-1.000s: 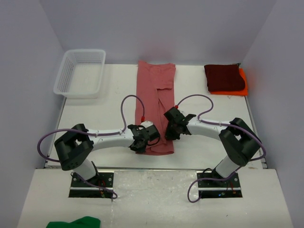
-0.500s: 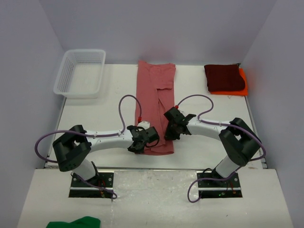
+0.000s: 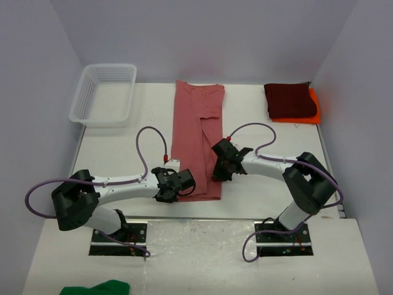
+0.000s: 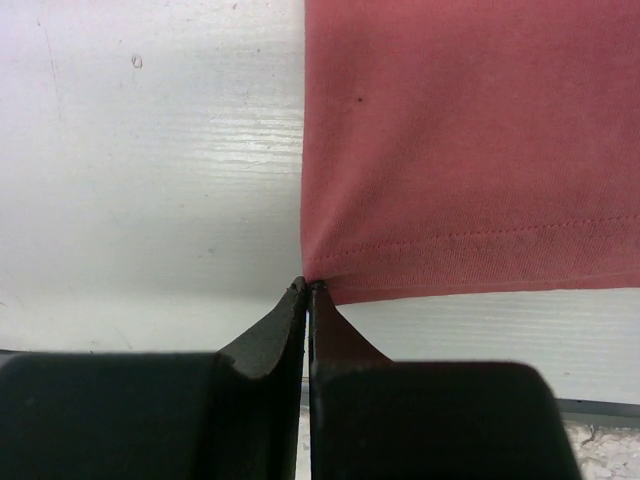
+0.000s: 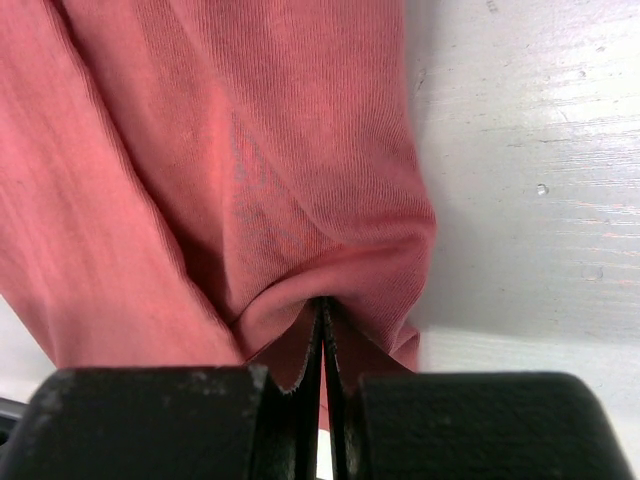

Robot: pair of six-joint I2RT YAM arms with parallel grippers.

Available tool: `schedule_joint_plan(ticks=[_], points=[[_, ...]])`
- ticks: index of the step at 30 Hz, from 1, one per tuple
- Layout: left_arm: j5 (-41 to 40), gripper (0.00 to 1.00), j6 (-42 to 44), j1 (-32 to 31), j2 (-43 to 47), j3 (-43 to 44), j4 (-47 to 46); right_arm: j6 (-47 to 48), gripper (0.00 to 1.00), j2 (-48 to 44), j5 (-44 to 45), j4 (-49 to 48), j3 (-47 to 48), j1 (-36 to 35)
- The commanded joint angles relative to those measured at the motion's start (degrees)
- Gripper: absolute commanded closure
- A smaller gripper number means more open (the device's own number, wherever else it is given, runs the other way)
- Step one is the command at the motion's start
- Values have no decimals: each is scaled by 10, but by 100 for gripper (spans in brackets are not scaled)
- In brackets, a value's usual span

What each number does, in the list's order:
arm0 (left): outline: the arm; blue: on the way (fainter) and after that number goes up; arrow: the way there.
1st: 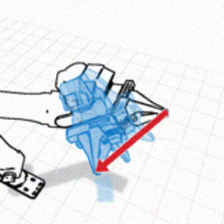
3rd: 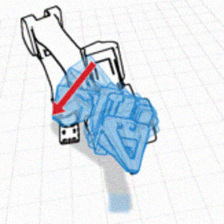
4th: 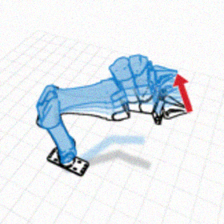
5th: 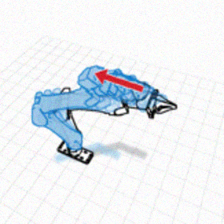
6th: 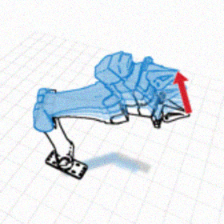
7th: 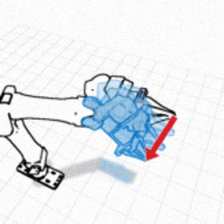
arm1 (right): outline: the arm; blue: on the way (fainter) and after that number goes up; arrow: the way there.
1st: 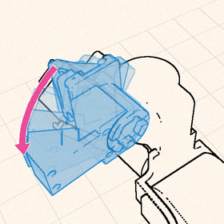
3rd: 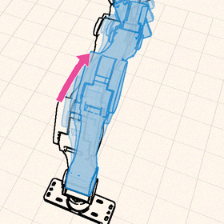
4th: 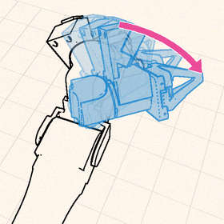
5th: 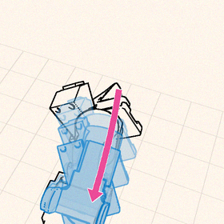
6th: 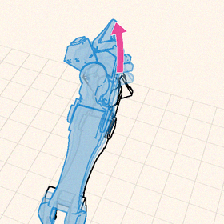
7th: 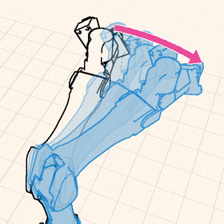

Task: Fold and stack the t-shirts
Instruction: Rotate the tshirt 90 degrees

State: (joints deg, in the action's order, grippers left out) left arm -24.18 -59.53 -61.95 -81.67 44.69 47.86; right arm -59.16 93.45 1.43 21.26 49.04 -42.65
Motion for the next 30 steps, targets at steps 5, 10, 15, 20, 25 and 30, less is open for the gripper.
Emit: schedule_joint_plan(ticks=[5, 10, 15, 20, 25, 30], points=[[-16, 100, -52, -3, 32, -45, 49, -7, 100, 38, 26, 30, -35, -1], [-24, 100, -50, -4, 22, -36, 44, -9, 100, 26, 30, 40, -36, -35], [-27, 100, -38, -4, -6, -13, 46, -34, 100, 9, 57, 84, -18, -88], [-60, 100, -61, -15, 7, 16, 79, -41, 100, -27, 74, 105, -23, -102], [-95, 100, -74, -31, 45, 68, 123, -49, 100, -69, 74, 110, -41, -117], [-116, 100, -60, -33, 56, 115, 136, -50, 100, -103, 86, 139, -45, -123]])
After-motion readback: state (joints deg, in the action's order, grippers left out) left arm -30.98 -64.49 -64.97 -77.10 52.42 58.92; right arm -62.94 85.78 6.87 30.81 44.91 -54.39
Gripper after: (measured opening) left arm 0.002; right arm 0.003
